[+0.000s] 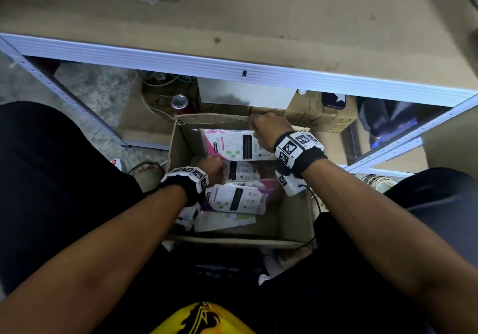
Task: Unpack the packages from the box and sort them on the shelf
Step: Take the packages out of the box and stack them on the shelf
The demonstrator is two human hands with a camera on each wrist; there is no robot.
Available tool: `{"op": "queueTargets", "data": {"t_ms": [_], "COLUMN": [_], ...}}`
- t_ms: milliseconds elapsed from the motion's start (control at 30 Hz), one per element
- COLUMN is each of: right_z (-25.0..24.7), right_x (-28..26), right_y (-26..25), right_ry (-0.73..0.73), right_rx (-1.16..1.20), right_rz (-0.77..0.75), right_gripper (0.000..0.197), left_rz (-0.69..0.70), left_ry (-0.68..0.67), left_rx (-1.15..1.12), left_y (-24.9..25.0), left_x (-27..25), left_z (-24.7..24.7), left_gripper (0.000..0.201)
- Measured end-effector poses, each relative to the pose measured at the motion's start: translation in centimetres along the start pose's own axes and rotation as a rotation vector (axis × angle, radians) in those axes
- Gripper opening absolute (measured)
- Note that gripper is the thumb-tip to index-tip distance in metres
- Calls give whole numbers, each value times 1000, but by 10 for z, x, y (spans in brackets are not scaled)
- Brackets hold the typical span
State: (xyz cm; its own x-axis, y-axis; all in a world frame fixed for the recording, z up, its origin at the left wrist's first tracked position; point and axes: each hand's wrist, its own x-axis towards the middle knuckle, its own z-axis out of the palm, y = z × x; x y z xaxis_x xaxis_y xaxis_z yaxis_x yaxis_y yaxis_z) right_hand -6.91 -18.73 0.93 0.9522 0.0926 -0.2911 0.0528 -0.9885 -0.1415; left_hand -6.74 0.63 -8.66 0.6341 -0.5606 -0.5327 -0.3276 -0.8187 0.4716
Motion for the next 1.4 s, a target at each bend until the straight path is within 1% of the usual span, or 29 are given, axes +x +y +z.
{"op": "queueTargets", "data": {"t_ms": [133,233,367,533,633,733,867,1067,1167,1300,1400], "right_z": [-2,-2,-3,-6,-14,-26,-46,-86,-103,-123,-139], "right_x": [-4,-11,-22,-39,-47,-58,-72,-99,-109,-121,-130], "right_y": [2,0,-2,0,4,6,7,9,11,11,15], "right_ry": [37,86,104,150,179,201,184,253,256,288,295], "right_rx": [-14,-17,-3,13,9,-27,7,14,5,16,33], "right_rz": [28,47,68,126,132,139,163,173,189,214,207], "right_gripper": [19,17,14,14,12,12,12,13,17,18,21], "left_rz": [80,106,168,217,250,280,316,365,391,377,371], "left_ry": [9,6,38,94,132,185,250,380,432,470,464], "left_rx": [61,70,99,121,156,172,149,202,231,271,252], "left_y": [15,26,36,42,46,50,57,72,78,86,91], "left_x": [-8,-16,-25,-39,-48,-58,-72,-100,-114,-129,-140], "left_z": [-8,-14,-26,-49,-66,-80,-99,-142,-166,-193,-212], "left_gripper": [21,17,11,12,11,11,12,15,16,16,14]}}
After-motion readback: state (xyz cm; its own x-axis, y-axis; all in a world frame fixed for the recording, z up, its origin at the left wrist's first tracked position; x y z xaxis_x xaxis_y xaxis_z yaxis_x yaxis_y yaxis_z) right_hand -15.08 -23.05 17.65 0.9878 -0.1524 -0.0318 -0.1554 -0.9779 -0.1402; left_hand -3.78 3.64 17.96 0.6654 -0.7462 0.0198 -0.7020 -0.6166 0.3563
